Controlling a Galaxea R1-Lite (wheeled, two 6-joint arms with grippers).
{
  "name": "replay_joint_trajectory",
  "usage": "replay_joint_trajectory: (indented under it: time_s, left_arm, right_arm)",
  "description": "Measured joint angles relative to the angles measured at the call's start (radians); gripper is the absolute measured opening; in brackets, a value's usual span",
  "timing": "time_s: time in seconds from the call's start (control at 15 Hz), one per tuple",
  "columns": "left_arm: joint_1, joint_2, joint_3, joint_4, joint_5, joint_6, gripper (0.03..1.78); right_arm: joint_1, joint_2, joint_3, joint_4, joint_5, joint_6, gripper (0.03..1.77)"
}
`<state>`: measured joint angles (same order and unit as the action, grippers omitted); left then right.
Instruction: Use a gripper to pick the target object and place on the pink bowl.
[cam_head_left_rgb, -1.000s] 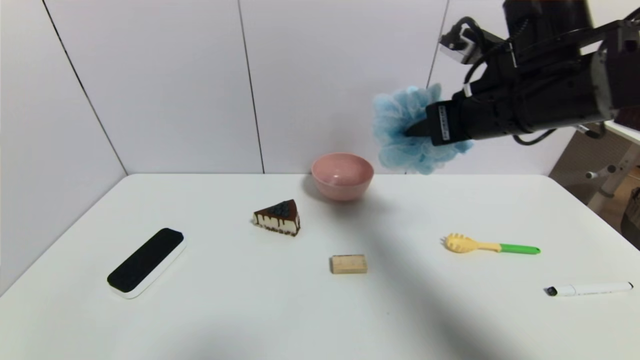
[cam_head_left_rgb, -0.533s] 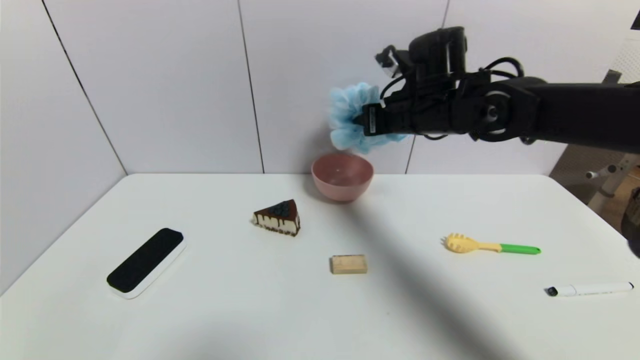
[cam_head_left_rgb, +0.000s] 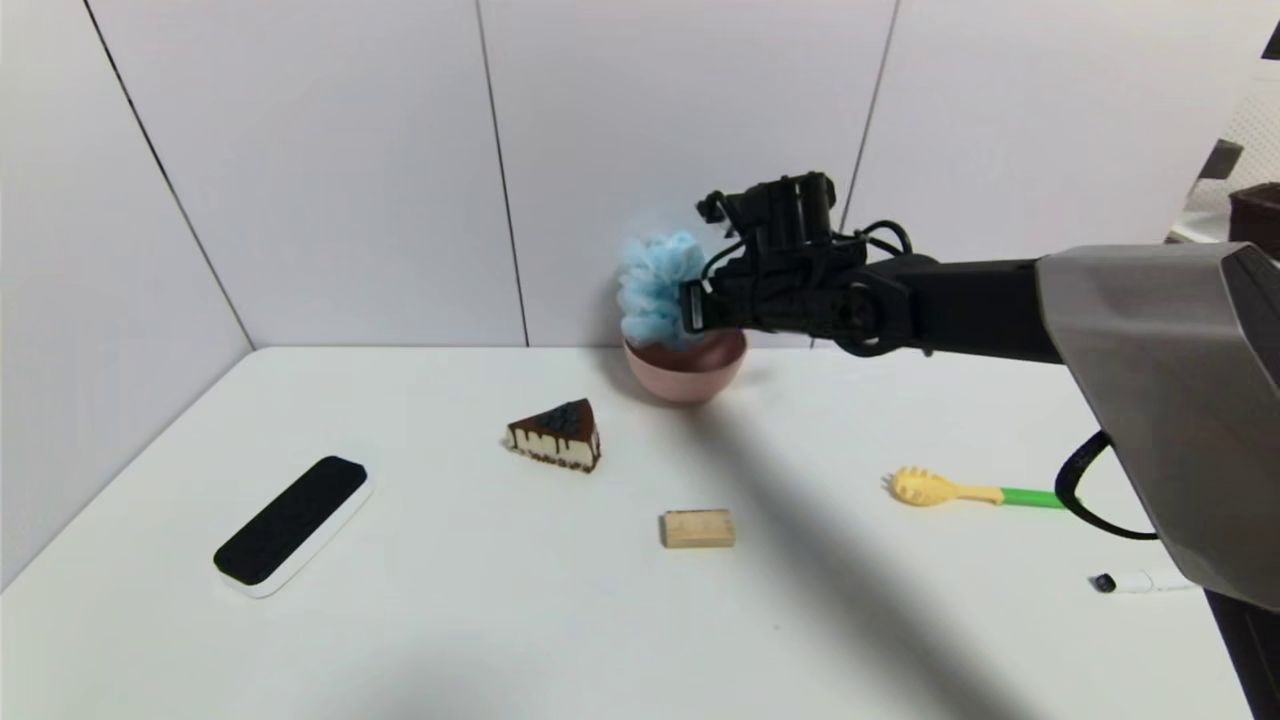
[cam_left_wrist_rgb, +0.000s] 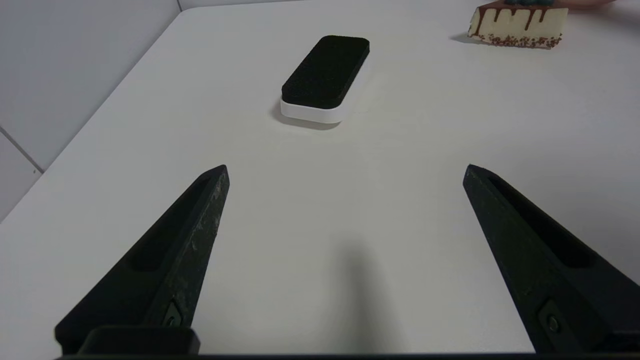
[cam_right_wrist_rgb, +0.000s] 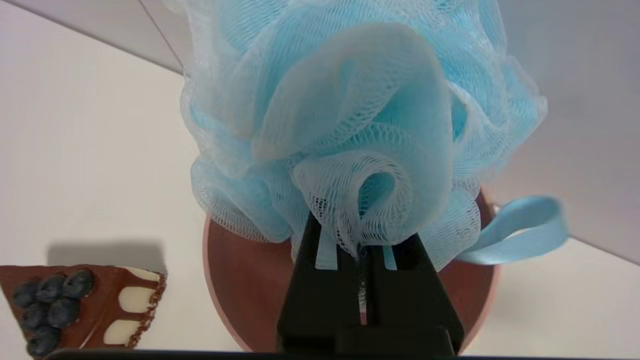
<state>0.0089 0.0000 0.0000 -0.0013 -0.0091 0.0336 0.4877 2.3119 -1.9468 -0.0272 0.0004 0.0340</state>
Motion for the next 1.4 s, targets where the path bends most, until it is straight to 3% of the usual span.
replay_joint_trajectory:
  time_s: [0.07,0.33,0.6,0.93,1.4]
  left_arm:
    - [0.000,0.000,0.000,0.000,0.000,0.000,1.69]
    - [0.000,0.000,0.000,0.000,0.000,0.000,1.69]
    - [0.000,0.000,0.000,0.000,0.000,0.000,1.69]
    - [0.000,0.000,0.000,0.000,0.000,0.000,1.69]
    - [0.000,0.000,0.000,0.000,0.000,0.000,1.69]
  right_arm:
    - [-0.001,0.008,0.000,0.000,0.000,0.000,0.11]
    - [-0.007,0.019,0.000,0.003,0.004,-0.005,0.72]
    - [-0.016,-0.012,0.005,0.046,0.005,-0.005,1.12]
    - [-0.028,-0.089,0.023,0.184,0.001,0.001,1.40]
    - [-0.027,-0.244,0.089,0.277,0.000,0.000,1.58]
